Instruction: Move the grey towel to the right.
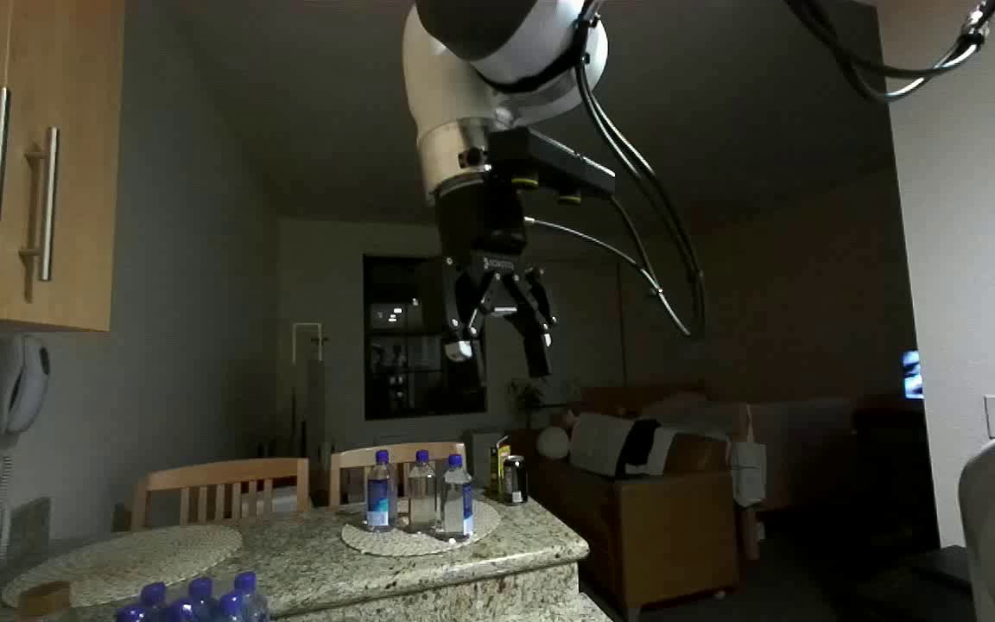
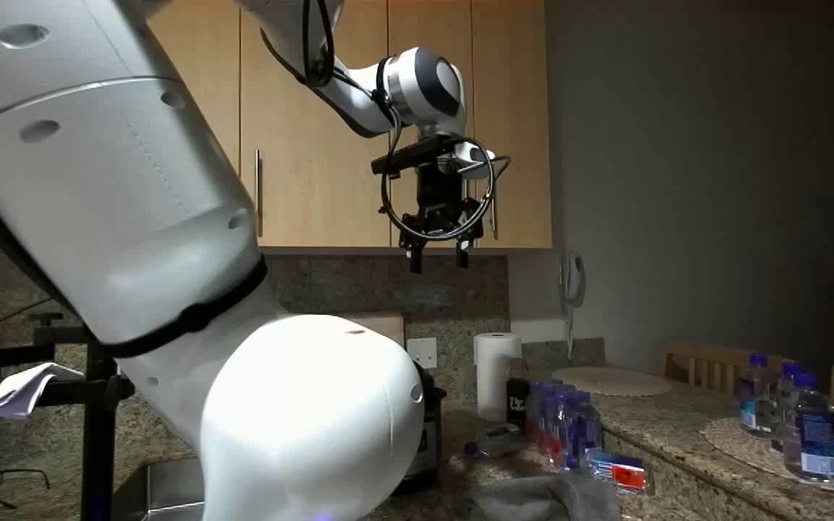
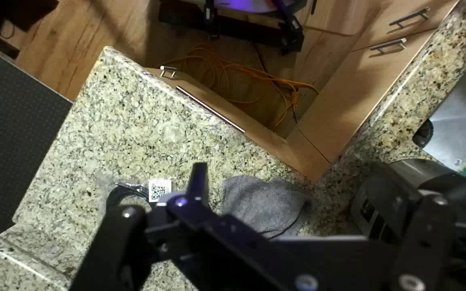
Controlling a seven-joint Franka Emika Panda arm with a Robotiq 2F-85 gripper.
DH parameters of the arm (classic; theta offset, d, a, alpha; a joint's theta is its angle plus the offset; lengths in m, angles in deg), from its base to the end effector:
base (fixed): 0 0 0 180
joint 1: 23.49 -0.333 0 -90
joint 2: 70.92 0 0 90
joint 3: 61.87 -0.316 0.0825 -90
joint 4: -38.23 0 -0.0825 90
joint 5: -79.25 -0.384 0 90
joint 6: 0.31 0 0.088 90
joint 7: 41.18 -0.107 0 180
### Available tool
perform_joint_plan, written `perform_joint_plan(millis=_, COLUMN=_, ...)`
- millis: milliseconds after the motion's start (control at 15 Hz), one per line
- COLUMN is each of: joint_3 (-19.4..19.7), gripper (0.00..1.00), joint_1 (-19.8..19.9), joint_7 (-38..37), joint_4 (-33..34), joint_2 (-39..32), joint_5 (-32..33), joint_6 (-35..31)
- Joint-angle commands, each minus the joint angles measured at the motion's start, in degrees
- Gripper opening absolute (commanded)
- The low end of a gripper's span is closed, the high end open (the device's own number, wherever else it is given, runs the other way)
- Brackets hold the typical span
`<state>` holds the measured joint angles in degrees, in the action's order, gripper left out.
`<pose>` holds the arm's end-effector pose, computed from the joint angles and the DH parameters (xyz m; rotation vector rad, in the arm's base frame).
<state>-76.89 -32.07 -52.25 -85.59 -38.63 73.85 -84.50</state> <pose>0.3226 0.1765 0.5899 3.0417 0.2628 -0.1916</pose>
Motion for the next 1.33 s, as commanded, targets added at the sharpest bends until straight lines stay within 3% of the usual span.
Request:
perform_joint_plan(millis=0, joint_3=0.28, gripper=1.0, joint_1=-0.4, joint_7=-0.19, joint_4=0.12, joint_2=-0.12, joint_5=0.15, joint_6=0.07)
perform_joint_plan(millis=1267, joint_3=-0.43, gripper=1.0, joint_1=-0.47, joint_7=-1.1, joint_4=0.63, joint_2=-1.46, joint_5=-0.4, joint_6=-1.84)
